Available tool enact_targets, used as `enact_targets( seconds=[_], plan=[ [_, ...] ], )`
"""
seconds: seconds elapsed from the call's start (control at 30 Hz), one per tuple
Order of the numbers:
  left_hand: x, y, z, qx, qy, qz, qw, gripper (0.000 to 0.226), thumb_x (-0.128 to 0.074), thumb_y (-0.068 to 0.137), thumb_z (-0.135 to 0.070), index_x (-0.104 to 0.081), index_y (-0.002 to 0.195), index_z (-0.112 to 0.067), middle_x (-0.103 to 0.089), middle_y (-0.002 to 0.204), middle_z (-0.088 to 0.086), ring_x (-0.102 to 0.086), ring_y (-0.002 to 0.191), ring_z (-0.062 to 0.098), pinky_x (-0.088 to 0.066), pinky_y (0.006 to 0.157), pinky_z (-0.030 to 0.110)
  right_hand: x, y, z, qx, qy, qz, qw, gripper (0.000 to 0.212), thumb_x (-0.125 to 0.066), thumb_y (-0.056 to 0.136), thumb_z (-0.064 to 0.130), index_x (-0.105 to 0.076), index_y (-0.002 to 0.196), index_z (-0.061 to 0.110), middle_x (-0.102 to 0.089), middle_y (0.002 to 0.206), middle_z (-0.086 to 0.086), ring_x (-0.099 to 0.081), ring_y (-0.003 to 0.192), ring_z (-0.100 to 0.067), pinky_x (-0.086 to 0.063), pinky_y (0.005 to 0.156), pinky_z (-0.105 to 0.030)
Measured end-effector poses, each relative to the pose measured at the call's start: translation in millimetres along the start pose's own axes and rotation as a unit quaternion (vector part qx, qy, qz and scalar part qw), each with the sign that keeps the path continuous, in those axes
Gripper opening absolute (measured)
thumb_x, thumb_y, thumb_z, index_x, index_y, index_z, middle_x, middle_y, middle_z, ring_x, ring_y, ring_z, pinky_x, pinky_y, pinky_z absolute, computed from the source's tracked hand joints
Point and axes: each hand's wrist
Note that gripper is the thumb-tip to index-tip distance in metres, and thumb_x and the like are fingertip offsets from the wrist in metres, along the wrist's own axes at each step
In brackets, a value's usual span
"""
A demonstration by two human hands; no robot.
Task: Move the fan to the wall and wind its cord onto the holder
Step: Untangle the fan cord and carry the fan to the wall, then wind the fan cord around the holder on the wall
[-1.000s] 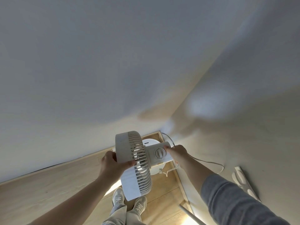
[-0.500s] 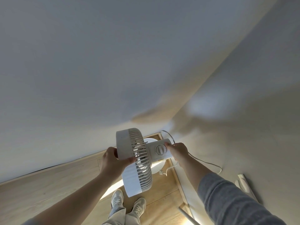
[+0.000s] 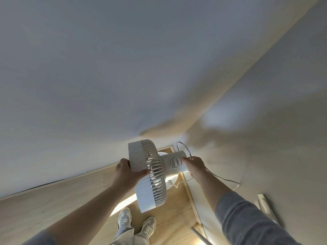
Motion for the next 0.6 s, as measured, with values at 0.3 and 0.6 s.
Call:
enact_targets(
  seconds=[0.3,0.6],
  plan=[
    [15.8,-10.2,-0.4,-0.007,0.002,0.036,0.999,0.057,-0.080,0.067,-0.028,-0.052,0.111,-0.004,-0.062,0.104,0.009,-0.059,0.092,0.023,-0.047,0.062,0.026,1.2,-29.5,-25.3,0.026,0.081,-0.066,0.994,0.023,-0.045,0.093,0.025,-0.061,0.091,0.009,-0.054,0.077,-0.002,-0.045,0.059,-0.008,-0.037,0.057,-0.024],
    [32.6,-39.2,-15.0,-0.100,0.045,0.002,0.994,0.045,-0.071,0.076,-0.026,-0.050,0.112,-0.009,-0.057,0.100,0.004,-0.054,0.089,0.016,-0.040,0.069,0.022,23.5,-90.3,-34.9,0.089,0.164,-0.065,0.980,0.024,-0.046,0.094,0.014,-0.063,0.079,0.021,-0.066,0.074,-0.001,-0.051,0.051,-0.013,-0.042,0.052,-0.024]
  ],
)
Point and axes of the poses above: each hand's wrist, its own y-axis towards the middle knuckle, its own x-axis out of the back of the hand, z = x × y
